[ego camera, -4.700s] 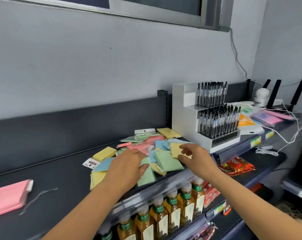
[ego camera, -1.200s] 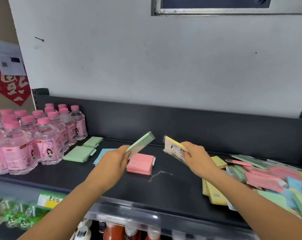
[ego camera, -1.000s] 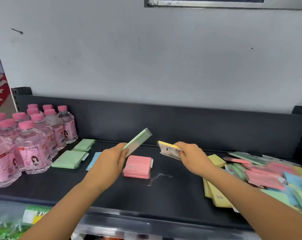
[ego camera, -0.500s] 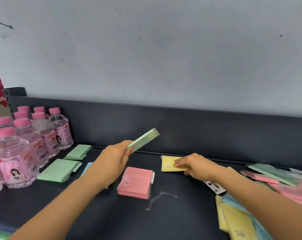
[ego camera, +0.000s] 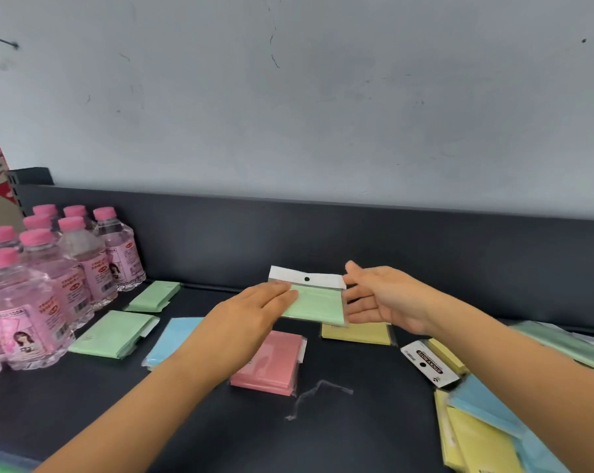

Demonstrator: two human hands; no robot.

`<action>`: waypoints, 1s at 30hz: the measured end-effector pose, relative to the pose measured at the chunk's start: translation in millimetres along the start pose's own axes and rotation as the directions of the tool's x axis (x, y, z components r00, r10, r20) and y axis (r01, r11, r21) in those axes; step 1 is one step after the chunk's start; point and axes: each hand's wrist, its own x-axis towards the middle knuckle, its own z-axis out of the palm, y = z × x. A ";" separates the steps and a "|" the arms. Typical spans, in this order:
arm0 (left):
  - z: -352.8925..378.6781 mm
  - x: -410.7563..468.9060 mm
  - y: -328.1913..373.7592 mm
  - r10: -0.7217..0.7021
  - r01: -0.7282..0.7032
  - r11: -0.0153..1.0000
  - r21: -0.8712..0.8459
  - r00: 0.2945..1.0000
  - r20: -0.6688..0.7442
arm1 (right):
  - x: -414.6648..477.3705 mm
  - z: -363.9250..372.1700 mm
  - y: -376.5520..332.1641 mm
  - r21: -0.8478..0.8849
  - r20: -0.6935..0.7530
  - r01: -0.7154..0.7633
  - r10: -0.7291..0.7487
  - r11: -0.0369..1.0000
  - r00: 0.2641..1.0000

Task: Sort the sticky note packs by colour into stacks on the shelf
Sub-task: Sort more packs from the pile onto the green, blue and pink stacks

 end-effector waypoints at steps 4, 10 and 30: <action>-0.1 0.5 -2.9 0.033 -0.033 0.999 -0.020 0.999 -0.038 | 0.1 19.5 1.9 0.062 -0.082 0.088 -0.083 0.994 0.993; -3.2 -9.4 -22.2 -0.175 0.156 0.929 -0.336 0.984 -0.028 | -0.1 39.6 -5.5 0.145 -0.206 0.160 -0.128 0.976 0.970; -38.1 -92.6 -132.4 -0.458 0.388 -0.096 -0.917 0.800 0.387 | 17.9 219.5 -25.6 0.137 -0.413 0.215 -0.141 0.967 0.900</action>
